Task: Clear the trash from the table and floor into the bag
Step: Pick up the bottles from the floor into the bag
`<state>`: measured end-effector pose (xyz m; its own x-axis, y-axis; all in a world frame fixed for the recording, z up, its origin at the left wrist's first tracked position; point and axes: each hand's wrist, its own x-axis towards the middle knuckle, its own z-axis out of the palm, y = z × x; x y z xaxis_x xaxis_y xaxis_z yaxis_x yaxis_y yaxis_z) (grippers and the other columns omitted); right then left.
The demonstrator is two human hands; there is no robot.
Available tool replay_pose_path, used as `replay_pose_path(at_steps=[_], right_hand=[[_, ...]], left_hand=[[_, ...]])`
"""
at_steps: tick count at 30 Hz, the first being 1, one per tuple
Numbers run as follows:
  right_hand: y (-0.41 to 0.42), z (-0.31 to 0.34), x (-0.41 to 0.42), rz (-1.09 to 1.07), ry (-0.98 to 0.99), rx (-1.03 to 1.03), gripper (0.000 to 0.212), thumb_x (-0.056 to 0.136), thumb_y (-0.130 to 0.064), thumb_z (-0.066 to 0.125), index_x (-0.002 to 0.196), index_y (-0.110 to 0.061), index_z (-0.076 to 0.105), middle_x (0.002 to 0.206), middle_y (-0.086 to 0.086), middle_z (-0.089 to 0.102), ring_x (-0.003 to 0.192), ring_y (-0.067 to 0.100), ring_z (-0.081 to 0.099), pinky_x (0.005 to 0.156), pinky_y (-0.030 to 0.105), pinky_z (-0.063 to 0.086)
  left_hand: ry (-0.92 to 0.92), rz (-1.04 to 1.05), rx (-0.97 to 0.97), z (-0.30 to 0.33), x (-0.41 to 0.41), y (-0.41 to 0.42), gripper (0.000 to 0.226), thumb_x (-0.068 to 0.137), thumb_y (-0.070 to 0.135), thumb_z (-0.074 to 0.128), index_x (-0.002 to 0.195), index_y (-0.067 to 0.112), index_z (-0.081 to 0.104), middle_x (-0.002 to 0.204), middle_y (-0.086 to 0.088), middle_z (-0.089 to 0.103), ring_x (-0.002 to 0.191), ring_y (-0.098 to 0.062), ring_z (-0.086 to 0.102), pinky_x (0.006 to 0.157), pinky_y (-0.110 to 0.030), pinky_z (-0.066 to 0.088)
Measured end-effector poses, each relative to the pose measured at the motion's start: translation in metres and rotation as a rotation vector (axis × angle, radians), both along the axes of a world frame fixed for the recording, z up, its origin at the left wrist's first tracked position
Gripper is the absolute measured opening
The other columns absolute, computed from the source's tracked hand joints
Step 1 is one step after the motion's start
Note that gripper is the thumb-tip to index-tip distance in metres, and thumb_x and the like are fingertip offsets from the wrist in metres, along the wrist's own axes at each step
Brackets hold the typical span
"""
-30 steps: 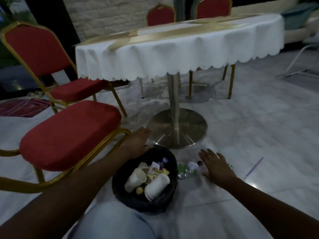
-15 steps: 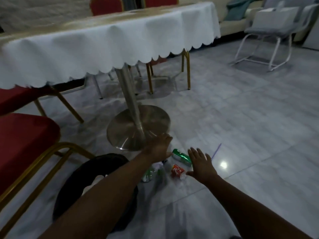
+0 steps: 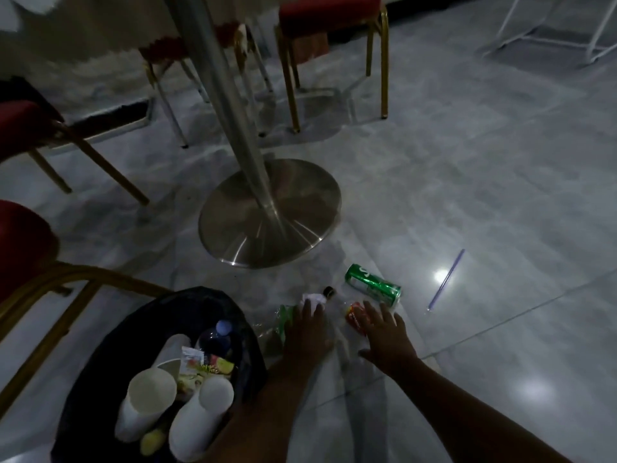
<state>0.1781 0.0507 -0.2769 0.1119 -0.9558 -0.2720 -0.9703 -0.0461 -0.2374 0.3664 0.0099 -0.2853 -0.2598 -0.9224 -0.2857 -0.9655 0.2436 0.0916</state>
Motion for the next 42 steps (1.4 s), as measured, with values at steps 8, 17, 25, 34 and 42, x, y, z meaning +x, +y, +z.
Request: replay_pose_path(at_steps=[8,17,25,34,42], right_hand=[[-0.015,-0.04,0.019,-0.118,-0.107,0.004,0.076,0.084,-0.039,0.062,0.147,-0.035,0.019,0.157,0.009,0.017,0.138,0.034,0.025,0.111,0.049,0.026],[0.013,-0.045,0.011,-0.214,-0.183,-0.053,0.063,0.091,-0.02,0.055,0.147,-0.024,0.026,0.153,0.011,0.027,0.123,0.031,0.042,0.101,0.039,0.039],[0.055,0.008,0.013,-0.311,-0.183,-0.273,0.064,0.068,-0.001,0.075,0.128,-0.017,0.056,0.129,0.018,0.057,0.096,0.039,0.061,0.083,0.046,0.051],[0.069,0.101,0.001,-0.389,-0.287,-0.477,0.07,0.06,0.013,0.058,0.127,-0.009,0.056,0.124,0.02,0.058,0.086,0.04,0.061,0.075,0.041,0.053],[0.074,0.167,0.057,-0.257,-0.354,-0.62,0.068,0.057,0.013,0.065,0.122,-0.004,0.059,0.118,0.026,0.061,0.09,0.044,0.062,0.08,0.046,0.052]], left_hand=[[0.008,0.084,-0.062,-0.039,-0.011,-0.011,0.061,0.055,0.013,0.081,0.114,0.015,0.066,0.126,-0.023,0.058,0.109,-0.047,0.056,0.072,-0.054,0.054],[0.178,0.026,-0.218,-0.027,-0.012,0.0,0.027,0.066,0.003,0.074,0.089,0.013,0.064,0.101,-0.012,0.067,0.098,-0.037,0.062,0.066,-0.04,0.057],[0.114,-0.233,-0.451,0.039,-0.026,0.033,0.035,0.077,0.008,0.047,0.113,0.006,0.046,0.106,-0.012,0.066,0.103,-0.03,0.062,0.102,-0.039,0.039],[0.286,-0.629,-0.517,0.221,-0.033,0.043,0.04,0.078,0.004,0.061,0.116,0.009,0.052,0.114,-0.01,0.057,0.109,-0.029,0.051,0.08,-0.042,0.052],[0.162,-0.731,-0.547,0.316,0.093,0.049,0.038,0.084,0.022,0.058,0.118,0.006,0.058,0.121,-0.017,0.059,0.11,-0.035,0.056,0.089,-0.039,0.05]])
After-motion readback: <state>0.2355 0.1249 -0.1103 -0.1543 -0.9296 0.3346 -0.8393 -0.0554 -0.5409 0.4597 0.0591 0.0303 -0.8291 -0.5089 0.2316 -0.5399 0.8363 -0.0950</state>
